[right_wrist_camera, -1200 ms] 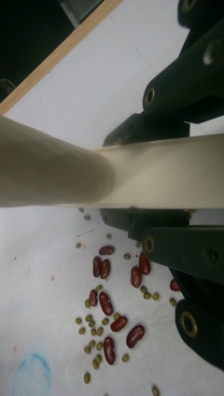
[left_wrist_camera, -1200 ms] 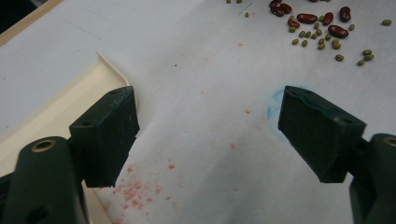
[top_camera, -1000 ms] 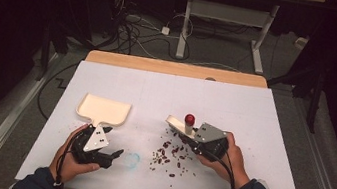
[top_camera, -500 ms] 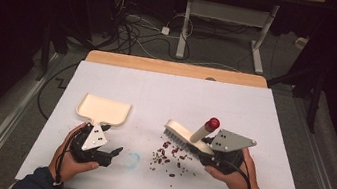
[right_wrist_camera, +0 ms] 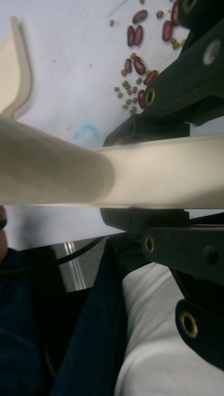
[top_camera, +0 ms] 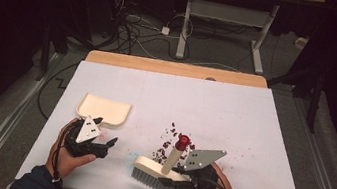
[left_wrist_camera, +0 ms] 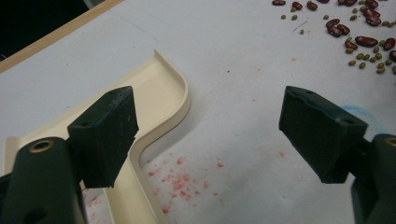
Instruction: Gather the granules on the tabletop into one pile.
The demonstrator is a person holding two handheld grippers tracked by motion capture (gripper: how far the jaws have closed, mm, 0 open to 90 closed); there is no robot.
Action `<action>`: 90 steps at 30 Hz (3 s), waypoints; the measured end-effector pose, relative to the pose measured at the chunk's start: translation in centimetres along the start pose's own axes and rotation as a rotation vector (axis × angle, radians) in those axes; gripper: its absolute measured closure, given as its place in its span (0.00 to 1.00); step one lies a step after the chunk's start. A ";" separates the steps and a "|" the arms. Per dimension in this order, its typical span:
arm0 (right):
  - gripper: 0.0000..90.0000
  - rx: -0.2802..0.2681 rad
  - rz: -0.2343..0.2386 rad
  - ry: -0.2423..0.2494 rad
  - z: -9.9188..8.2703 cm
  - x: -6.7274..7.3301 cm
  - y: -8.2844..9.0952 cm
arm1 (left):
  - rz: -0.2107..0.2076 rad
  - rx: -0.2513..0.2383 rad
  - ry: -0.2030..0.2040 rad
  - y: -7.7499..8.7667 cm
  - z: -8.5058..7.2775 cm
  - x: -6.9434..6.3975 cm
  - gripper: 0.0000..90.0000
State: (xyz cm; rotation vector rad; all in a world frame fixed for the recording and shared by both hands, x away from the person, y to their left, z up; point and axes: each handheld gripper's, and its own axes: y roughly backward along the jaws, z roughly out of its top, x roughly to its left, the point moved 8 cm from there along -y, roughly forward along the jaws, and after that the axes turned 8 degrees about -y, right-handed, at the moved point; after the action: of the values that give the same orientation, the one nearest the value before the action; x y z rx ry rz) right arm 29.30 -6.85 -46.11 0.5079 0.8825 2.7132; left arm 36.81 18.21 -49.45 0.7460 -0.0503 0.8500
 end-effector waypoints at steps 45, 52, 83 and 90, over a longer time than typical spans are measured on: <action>0.74 -0.035 -0.175 0.017 2.6 -8.1 3.3 | -0.047 0.047 -0.037 -0.9 -0.4 -1.1 0.21; 0.74 0.085 -0.005 0.171 -0.9 -5.7 5.0 | -0.061 0.060 -0.032 -1.0 -0.6 -1.4 0.21; 0.74 0.097 0.065 0.123 1.2 -13.7 1.7 | -0.105 0.072 -0.033 -1.6 -0.5 -2.2 0.22; 0.74 0.050 -0.056 0.108 2.2 -14.3 2.2 | -0.105 0.071 -0.036 -1.6 -0.4 -2.3 0.22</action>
State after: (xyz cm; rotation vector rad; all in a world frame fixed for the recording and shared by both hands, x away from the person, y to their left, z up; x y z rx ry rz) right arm 42.89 -12.13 -46.72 0.3444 0.9791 2.6951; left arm 36.25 16.25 -51.42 0.8239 -0.0123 0.7413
